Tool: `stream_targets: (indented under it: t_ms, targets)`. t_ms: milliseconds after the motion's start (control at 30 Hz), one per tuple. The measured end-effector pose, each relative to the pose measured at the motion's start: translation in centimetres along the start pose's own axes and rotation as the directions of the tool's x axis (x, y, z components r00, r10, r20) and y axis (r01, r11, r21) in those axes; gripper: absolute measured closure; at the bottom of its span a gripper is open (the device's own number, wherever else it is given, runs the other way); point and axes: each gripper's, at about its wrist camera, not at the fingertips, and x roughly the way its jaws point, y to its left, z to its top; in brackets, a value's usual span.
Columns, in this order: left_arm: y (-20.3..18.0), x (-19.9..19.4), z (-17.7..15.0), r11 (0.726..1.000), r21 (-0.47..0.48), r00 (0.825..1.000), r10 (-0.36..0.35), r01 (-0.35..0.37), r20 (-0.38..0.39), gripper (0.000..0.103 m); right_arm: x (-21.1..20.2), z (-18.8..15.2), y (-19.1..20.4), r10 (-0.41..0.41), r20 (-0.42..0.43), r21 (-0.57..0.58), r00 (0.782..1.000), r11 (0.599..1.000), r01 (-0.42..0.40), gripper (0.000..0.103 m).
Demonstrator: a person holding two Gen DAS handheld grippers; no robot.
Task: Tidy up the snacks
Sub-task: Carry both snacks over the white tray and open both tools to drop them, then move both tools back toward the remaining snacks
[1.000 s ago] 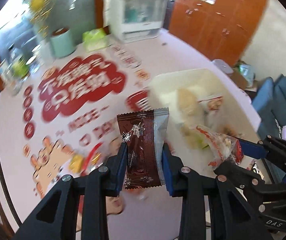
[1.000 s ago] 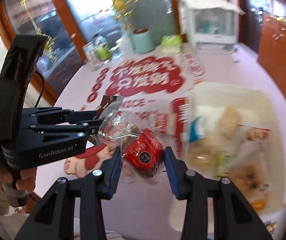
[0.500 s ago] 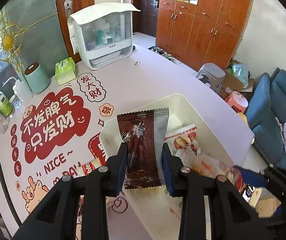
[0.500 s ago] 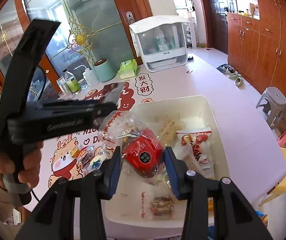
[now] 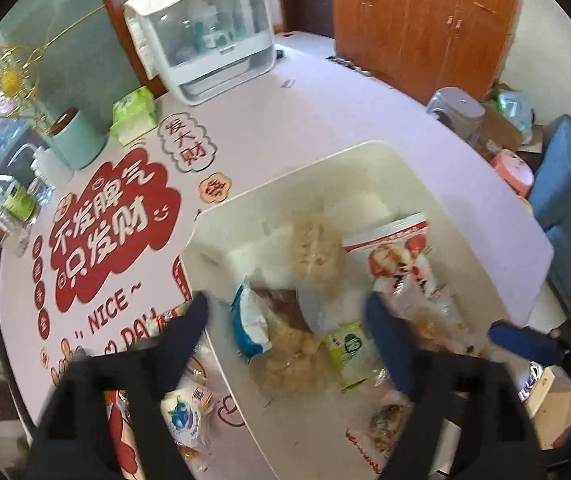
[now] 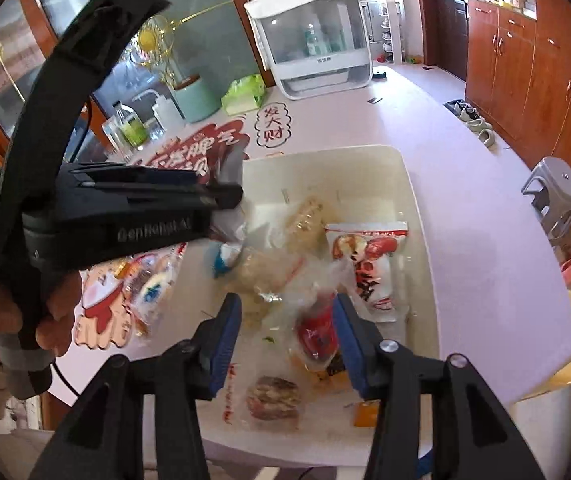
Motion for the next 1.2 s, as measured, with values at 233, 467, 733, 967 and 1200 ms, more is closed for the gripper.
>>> stream_targets:
  t_ms: [233,467,733,967,1200]
  targets:
    - [0.0,1.0,-1.4,1.000,-0.016,0.998,0.019,-0.020,-0.061,0.020,0.5,-0.3,-0.8,0.022,-0.029,0.036,0.999,0.999,-0.021,0.044]
    - [0.8,0.3,-2.6,0.999,-0.039,0.996,0.033,-0.036,-0.077,0.020,0.9,-0.6,-1.0,0.037,-0.051,0.065,0.998,0.997,-0.033,0.044]
    - [1.5,-1.2,-4.2,0.998,-0.039,0.996,0.050,-0.053,-0.074,0.020,0.9,-0.9,-0.4,0.047,-0.058,0.101,0.997,0.994,-0.041,0.044]
    - [2.9,-2.8,-5.8,0.997,-0.054,0.996,0.057,-0.061,-0.071,0.020,0.8,-1.2,1.1,0.057,-0.056,0.111,0.997,0.993,-0.050,0.044]
    - [5.7,-4.2,-8.4,0.993,-0.084,0.993,0.077,-0.084,-0.084,0.020,0.8,-1.4,3.4,0.071,-0.056,0.118,0.996,0.991,-0.064,0.044]
